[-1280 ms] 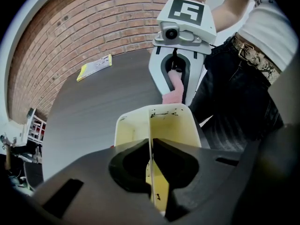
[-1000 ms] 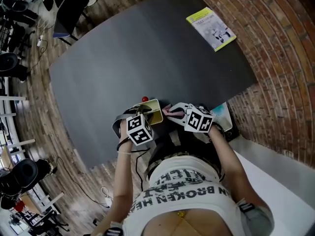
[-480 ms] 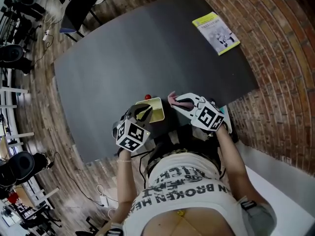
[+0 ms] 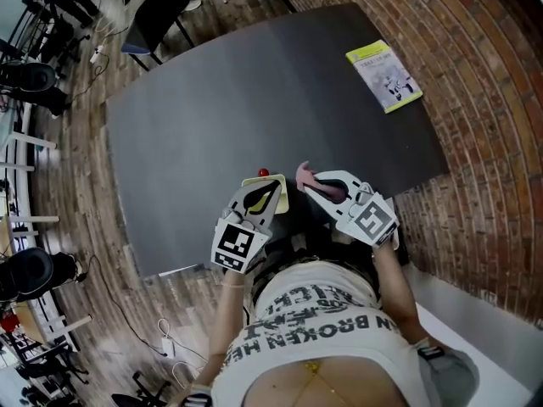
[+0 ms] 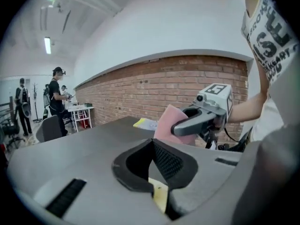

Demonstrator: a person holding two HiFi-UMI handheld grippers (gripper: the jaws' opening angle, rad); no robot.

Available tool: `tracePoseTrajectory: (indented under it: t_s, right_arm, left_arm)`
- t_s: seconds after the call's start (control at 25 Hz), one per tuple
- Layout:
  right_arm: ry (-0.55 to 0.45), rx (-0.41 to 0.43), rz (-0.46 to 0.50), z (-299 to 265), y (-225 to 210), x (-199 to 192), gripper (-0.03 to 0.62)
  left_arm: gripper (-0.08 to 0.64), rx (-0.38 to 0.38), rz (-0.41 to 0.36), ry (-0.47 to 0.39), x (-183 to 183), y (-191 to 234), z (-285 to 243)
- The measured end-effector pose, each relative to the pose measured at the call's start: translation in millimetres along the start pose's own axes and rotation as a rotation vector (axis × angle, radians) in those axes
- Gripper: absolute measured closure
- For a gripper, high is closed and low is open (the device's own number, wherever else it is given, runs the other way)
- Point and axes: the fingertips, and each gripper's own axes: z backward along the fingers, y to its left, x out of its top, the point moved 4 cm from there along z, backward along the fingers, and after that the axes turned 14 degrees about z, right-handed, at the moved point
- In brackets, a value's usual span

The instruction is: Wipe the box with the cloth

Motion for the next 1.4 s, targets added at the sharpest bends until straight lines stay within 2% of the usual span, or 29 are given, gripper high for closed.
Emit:
tracePoseTrajectory:
  t_s: [0.12,0.4,0.76,1.0,1.4]
  right_arm:
    - [-0.017,-0.04,-0.014,3,0,8,0.575]
    - [-0.098,-0.109,0.031,16,-10,39,0.575]
    - [-0.145,-0.195,0.037,38,-29,67,0.575]
    - [-0.153,-0.187,0.032,45,-31,68,0.575]
    - [-0.16,-0.157,0.032,53,-32,66,0.575]
  left_arm:
    - [0.554,0.005,0.025,-0.065,14,-9,4]
    - [0.554,0.019,0.016,-0.152,45,-28,15]
    - [0.554,-0.005,-0.042,-0.23,79,-51,14]
    - [0.554,-0.004,-0.064,-0.23,81,-62,11]
    - [0.554,0.022,-0.05,-0.241,79,-74,9]
